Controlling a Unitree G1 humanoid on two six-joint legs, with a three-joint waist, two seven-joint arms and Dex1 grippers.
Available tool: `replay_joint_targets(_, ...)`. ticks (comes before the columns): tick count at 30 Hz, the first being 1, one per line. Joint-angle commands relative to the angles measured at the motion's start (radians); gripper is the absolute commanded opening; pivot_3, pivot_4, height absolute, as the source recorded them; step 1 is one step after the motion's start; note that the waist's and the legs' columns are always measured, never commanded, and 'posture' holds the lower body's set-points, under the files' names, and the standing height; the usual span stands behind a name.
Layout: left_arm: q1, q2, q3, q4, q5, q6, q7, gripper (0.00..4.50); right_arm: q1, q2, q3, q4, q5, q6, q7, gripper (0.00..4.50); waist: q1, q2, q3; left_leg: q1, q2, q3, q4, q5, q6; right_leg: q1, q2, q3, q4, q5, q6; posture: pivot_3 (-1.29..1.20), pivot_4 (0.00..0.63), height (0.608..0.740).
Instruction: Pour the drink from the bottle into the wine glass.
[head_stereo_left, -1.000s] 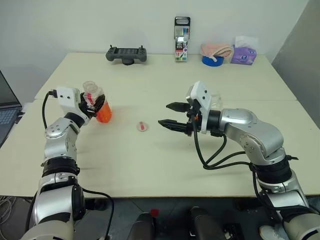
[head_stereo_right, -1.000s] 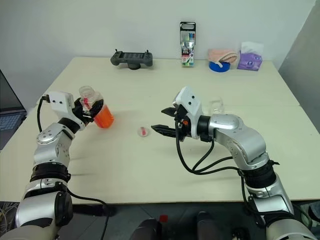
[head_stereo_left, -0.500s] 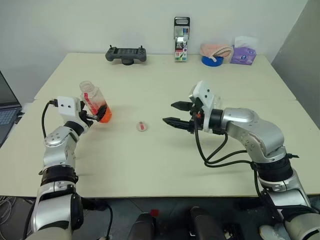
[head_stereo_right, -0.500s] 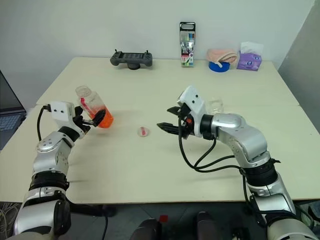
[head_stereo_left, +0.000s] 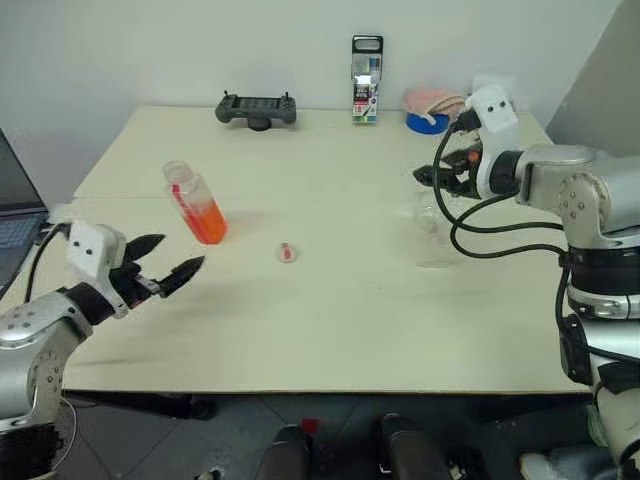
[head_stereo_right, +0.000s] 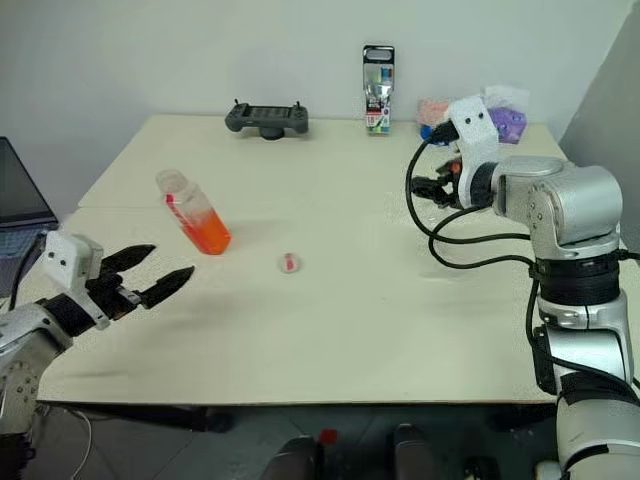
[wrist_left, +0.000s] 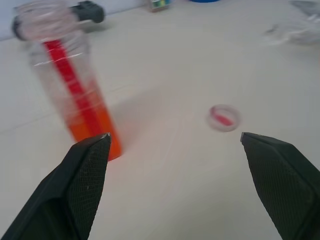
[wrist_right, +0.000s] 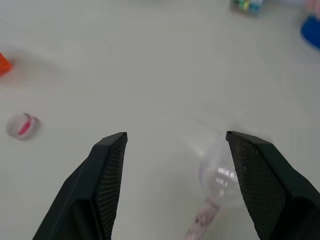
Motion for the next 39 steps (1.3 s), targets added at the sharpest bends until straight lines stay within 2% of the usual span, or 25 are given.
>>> replay_joint_targets(1,-0.054,-0.014,-0.129,-0.117,-0.007,0.040,-0.017,4.45,-0.072,0.000,0.015,0.169,-0.047,0.068,-0.036,3.35,-0.001,0.000,0.000,0.000,0.000,0.001,0.000,0.000,0.000,0.000,0.000,0.001,-0.001,0.001,0.001,0.00,0.150,0.740)
replay_joint_targets(5,-0.135,-0.142,-0.293,-0.110,0.044,0.020,0.021,4.45,-0.223,0.033,0.036,0.485,-0.065,0.088,0.003,3.35,-0.006,0.001,0.001,-0.001,0.000,0.004,-0.001,0.000,0.000,-0.001,0.000,0.002,-0.001,0.004,-0.003,0.00,0.150,0.740)
replay_joint_targets(10,-0.143,-0.244,-0.368,-0.115,0.068,-0.004,0.036,4.45,-0.375,0.068,0.111,0.796,-0.118,0.022,0.105,3.35,-0.025,0.001,0.001,0.000,0.002,0.004,-0.004,0.000,0.001,-0.003,0.002,0.002,0.001,0.004,-0.004,0.00,0.150,0.740)
replay_joint_targets(15,-0.114,-0.280,-0.388,-0.132,0.089,-0.020,0.041,4.45,-0.430,0.124,0.159,1.001,-0.187,-0.069,0.181,3.35,-0.028,0.001,0.001,0.001,0.002,0.004,-0.007,0.000,0.001,-0.004,0.002,0.002,0.000,0.004,-0.004,0.00,0.150,0.740)
replay_joint_targets(22,-0.070,-0.284,-0.379,-0.183,0.088,-0.023,0.060,4.45,-0.419,0.195,0.122,1.154,-0.269,-0.227,0.139,3.35,-0.027,0.001,0.001,0.000,0.002,0.004,-0.007,0.000,0.001,-0.004,0.002,0.003,0.000,0.004,-0.004,0.00,0.150,0.740)
replay_joint_targets(25,-0.047,-0.278,-0.371,-0.202,0.090,-0.021,0.069,4.50,-0.409,0.203,0.093,1.179,-0.285,-0.288,0.098,2.76,-0.026,0.001,0.001,0.000,0.001,0.004,-0.007,0.000,0.001,-0.004,0.002,0.003,0.000,0.004,-0.004,0.00,0.150,0.740)
replay_joint_targets(32,-0.023,-0.275,-0.368,-0.213,0.096,-0.023,0.080,4.50,-0.411,0.208,0.058,1.199,-0.321,-0.336,0.065,0.26,-0.028,0.001,0.001,0.001,0.002,0.004,-0.007,0.000,0.001,-0.004,0.002,0.002,0.001,0.004,-0.004,0.00,0.150,0.740)
replay_joint_targets(36,-0.031,-0.274,-0.376,-0.194,0.106,-0.028,0.066,4.50,-0.414,0.217,0.058,1.177,-0.334,-0.321,0.095,0.15,-0.029,0.001,0.001,0.001,0.001,0.004,-0.007,0.000,0.001,-0.004,0.002,0.003,0.001,0.004,-0.004,0.00,0.150,0.740)
replay_joint_targets(39,-0.027,-0.267,-0.360,-0.193,0.098,-0.024,0.056,4.50,-0.430,0.229,0.056,1.078,-0.321,-0.377,0.127,0.15,-0.029,0.002,0.001,0.001,0.001,0.004,-0.007,0.000,0.001,-0.004,0.002,0.003,0.001,0.004,-0.004,0.00,0.150,0.740)
